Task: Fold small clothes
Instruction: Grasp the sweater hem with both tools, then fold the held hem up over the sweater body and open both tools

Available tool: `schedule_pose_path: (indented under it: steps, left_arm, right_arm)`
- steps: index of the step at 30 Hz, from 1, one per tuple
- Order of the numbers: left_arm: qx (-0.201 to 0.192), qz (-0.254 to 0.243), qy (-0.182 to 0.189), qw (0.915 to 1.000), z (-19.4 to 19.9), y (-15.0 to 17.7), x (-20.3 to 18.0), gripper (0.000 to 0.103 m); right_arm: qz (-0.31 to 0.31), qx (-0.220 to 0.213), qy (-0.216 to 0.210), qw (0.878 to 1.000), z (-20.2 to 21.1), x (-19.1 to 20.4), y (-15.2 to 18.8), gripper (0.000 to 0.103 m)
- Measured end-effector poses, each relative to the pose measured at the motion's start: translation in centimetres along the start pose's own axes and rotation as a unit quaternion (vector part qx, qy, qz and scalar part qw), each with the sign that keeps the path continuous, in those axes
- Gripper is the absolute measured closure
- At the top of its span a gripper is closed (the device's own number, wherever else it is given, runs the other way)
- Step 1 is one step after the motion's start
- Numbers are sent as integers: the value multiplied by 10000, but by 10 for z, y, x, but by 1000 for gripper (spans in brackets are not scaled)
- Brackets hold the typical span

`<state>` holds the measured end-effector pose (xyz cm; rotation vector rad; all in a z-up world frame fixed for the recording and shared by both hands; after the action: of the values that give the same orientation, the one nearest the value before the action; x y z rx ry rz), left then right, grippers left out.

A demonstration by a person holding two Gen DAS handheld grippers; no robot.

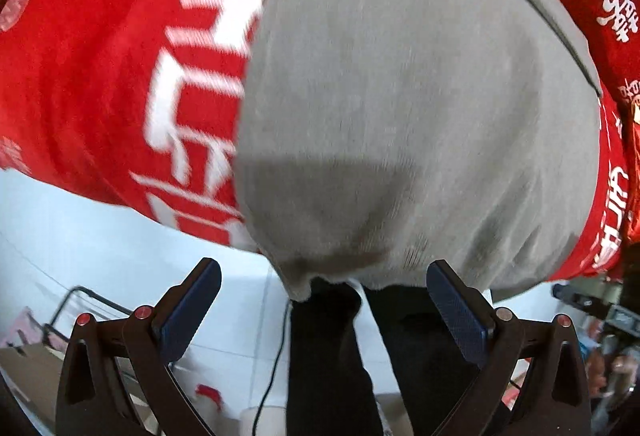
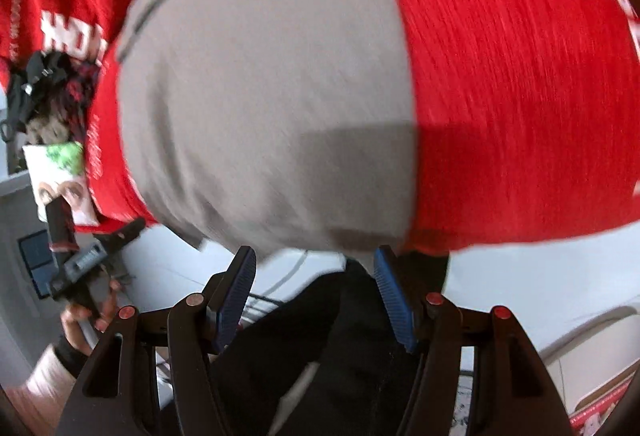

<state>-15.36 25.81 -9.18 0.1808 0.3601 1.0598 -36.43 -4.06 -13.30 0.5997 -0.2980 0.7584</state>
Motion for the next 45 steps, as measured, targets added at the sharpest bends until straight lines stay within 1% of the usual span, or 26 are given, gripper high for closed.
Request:
schedule_pose_path:
  steps: [5,8,9,10,11,12,13,14,15,17,18,21,24,27,28,29,30,32,33,36,39,41,42,43,44,45]
  left_arm:
    - [222,-289,152,9992,-36,-2,-12,0]
    - [266,-331,197,9989,-48,-1,-17,0]
    - [257,-325,230,9989,-50,-2,-18,2]
    - [223,-306,263,9989,-50,-4,-23,13]
    - [215,-303,309,9988,-49,-5,-25,17]
    - [219,-307,405,9985,-48,-4,-25,27]
    - [209,-324,471,9981,-46,-3,-26,45]
    - [233,-362,549,9976,-44,-1,-26,57]
    - [247,-404,553,9973,-41,3,-25,79]
    - [221,-380,714,9965,-27,5,-21,89]
    - [197,-352,805,9959,-20,5,-19,92]
    - [-12,-329,1101,9934,10,5,-21,92]
    - [-275,-429,1278,9905,43,-6,-28,92]
    - [-594,-528,1468,9860,77,-32,-42,92]
    - [-730,-569,1512,9842,89,-49,-47,92]
    - [-837,-611,1510,9831,95,-57,-51,92]
    - [-993,-680,1484,9816,105,-73,-60,92]
    - [-1160,-730,1381,9809,113,-102,-64,92]
    - [-1241,-739,1326,9806,115,-116,-72,92]
    - [-1443,-718,992,9819,128,-154,-73,92]
    - [-1527,-621,736,9836,138,-166,-61,90]
    - [-1447,-420,579,9869,138,-175,-55,60]
    - [-1540,-314,435,9866,141,-175,-53,26]
    - [-1659,-264,338,9852,144,-173,-50,19]
    - [-1775,-276,259,9834,148,-174,-49,19]
    - [-1749,-365,279,9835,152,-177,-50,19]
  right_arm:
    - [-189,54,111,9997,-34,-20,-1,38]
    - [-109,7,203,9997,-50,-22,-6,38]
    - [-51,-14,225,9997,-55,-22,-9,38]
    - [-13,-27,212,9998,-58,-21,-10,38]
    - [6,-16,162,9999,-61,-20,-11,38]
    - [-6,-5,53,10000,-64,-16,-13,39]
    - [-11,-17,-86,10000,-65,-17,-12,55]
    - [-60,10,-209,9998,-64,-16,-10,86]
    - [-101,32,-273,9996,-64,-15,-8,96]
    - [-141,-8,-739,9972,-54,-10,-4,96]
    - [-129,-26,-916,9957,-47,-7,-2,96]
    - [22,-159,-1336,9909,-19,10,1,96]
    - [120,-385,-1763,9835,14,26,-6,96]
    - [205,-755,-2113,9743,49,44,-26,96]
    - [201,-872,-2219,9710,57,47,-31,96]
    - [189,-998,-2338,9670,66,52,-39,96]
    - [178,-1143,-2430,9631,77,57,-49,96]
    - [149,-1375,-2509,9581,91,61,-72,96]
    - [111,-1438,-2523,9568,96,62,-82,96]
    - [-60,-1570,-2449,9567,107,58,-119,96]
    - [-272,-1633,-2340,9580,113,52,-148,96]
    - [-407,-1624,-2299,9587,115,42,-157,96]
    - [-470,-1603,-2265,9596,115,38,-160,96]
    - [-513,-1571,-2249,9603,116,34,-163,96]
    - [-542,-1544,-2224,9611,118,30,-165,96]
    - [-578,-1510,-2178,9625,118,29,-169,96]
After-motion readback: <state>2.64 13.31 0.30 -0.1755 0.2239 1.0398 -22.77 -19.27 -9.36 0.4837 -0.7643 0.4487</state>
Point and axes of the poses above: each gripper's, at about its wrist camera, not at the fingertips, and z roughly against the way its jaws point, x to its left, y to its underside, the point moved 3 cm from there along -z, roughly the way its jaws point, and after that the axes turned 11 degrees about x, right-handed, at the moved point
